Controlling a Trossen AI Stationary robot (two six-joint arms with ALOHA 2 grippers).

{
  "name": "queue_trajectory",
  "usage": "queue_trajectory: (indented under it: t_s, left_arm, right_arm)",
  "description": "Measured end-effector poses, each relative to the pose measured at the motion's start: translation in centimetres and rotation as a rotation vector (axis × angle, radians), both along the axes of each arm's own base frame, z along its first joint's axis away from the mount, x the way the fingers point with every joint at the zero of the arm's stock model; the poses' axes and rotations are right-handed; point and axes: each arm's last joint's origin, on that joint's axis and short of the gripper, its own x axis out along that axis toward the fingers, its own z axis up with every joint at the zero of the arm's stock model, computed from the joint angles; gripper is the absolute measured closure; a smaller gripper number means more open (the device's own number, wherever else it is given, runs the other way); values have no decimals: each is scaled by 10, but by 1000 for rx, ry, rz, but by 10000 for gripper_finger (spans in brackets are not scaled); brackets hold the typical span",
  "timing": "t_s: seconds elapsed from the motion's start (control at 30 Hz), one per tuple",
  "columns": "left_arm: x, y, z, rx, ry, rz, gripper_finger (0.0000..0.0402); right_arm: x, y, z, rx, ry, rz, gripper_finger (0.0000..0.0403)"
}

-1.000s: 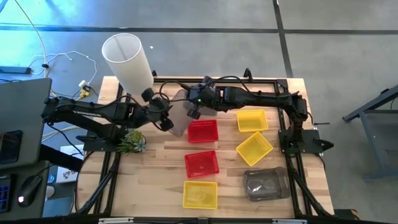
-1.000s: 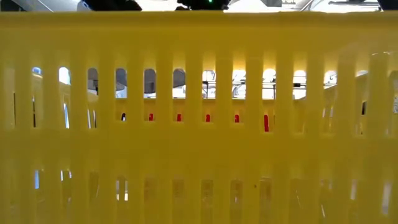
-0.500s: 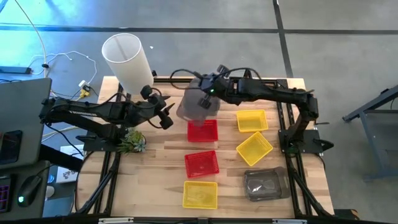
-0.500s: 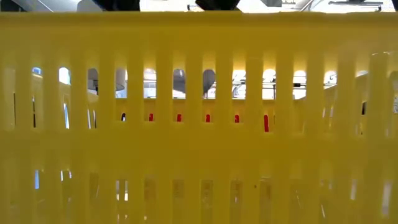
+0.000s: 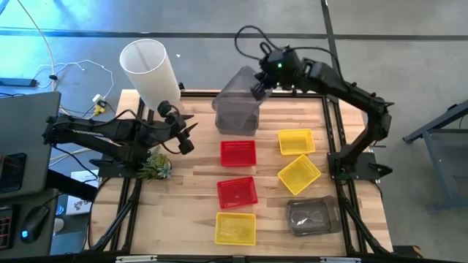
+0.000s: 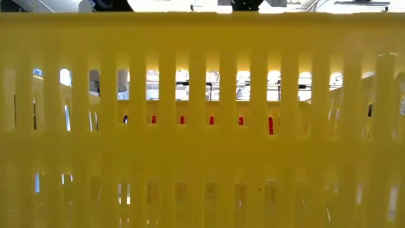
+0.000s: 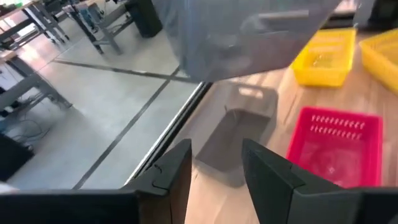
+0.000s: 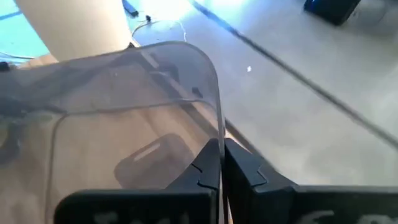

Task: Stack baskets by color
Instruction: Stack the bottom left black basket on the top black basket

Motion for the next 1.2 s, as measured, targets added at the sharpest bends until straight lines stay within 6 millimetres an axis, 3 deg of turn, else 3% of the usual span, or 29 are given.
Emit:
queue_trajectory:
  t_s: [0.17, 0.47, 1.2]
  left_arm:
    - [-4, 0, -4, 27, 58, 38, 278]
    - [-4, 0, -3, 37, 68, 30, 278]
    - [-4, 0, -3, 9, 32, 49, 278]
  right_arm:
    - [-7, -16, -18, 188, 58, -3, 403]
    - [8, -15, -40, 313, 124, 46, 403]
    - [2, 31, -53, 156, 519, -7, 403]
